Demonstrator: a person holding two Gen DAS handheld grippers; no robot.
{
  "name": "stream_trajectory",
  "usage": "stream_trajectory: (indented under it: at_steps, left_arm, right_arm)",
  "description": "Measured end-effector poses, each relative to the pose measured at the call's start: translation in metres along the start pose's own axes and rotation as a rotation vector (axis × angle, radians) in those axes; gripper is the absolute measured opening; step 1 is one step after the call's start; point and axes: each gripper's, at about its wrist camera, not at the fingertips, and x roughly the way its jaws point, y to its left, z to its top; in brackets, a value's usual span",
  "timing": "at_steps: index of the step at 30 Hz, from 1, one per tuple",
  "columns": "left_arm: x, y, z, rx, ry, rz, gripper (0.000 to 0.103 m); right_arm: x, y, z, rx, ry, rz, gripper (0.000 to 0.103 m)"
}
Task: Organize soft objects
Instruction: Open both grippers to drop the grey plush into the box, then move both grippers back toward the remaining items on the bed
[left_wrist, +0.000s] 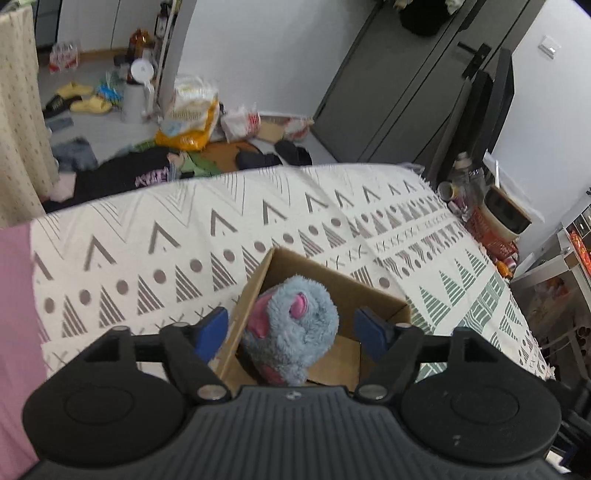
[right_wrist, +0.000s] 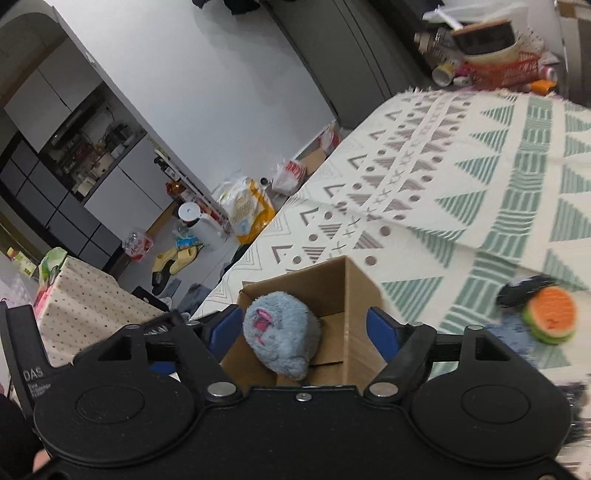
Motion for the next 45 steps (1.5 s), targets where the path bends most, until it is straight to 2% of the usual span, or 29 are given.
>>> stream_trajectory:
  at_steps: [3, 5, 7, 12, 16, 21, 31, 39, 45]
  left_arm:
    - [-0.014, -0.006, 0.0, 0.015, -0.016, -0.01, 0.079]
    - [-0.023, -0.011, -0.002, 0.022, -0.028, -0.014, 0.08]
    - [-0.034, -0.016, -0.005, 0.013, -0.04, -0.018, 0.086]
    - [-0.057, -0.034, -0.018, 0.02, -0.061, -0.053, 0.09]
    - [-0.071, -0.05, -0.032, 0.062, -0.083, -0.057, 0.09]
    - [-0.084, -0.061, -0.047, 0.071, -0.066, -0.078, 0.09]
    - [-0.11, -0.092, -0.07, 0.109, -0.06, -0.057, 0.09]
    - [-0.119, -0.126, -0.094, 0.186, -0.087, -0.055, 0.09]
    - [-0.113, -0.14, -0.108, 0.195, -0.078, -0.051, 0.092]
  right_arm:
    - [-0.02, -0.006, -0.002, -0.026, -0.023, -0.02, 0.084]
    - [-0.033, -0.01, -0.004, -0.035, -0.035, -0.033, 0.086]
    - [-0.046, -0.016, -0.006, -0.035, -0.045, -0.041, 0.09]
    - [-0.08, -0.034, -0.011, -0.042, -0.082, -0.063, 0.098]
    - [-0.104, -0.054, -0.016, -0.012, -0.105, -0.083, 0.099]
    - [-0.131, -0.078, -0.023, 0.048, -0.13, -0.096, 0.102]
    - [-0.166, -0.099, -0.031, 0.075, -0.14, -0.107, 0.103]
    - [-0.176, -0.12, -0.033, 0.109, -0.122, -0.11, 0.103]
    - [-0.177, -0.141, -0.037, 0.183, -0.09, -0.102, 0.103]
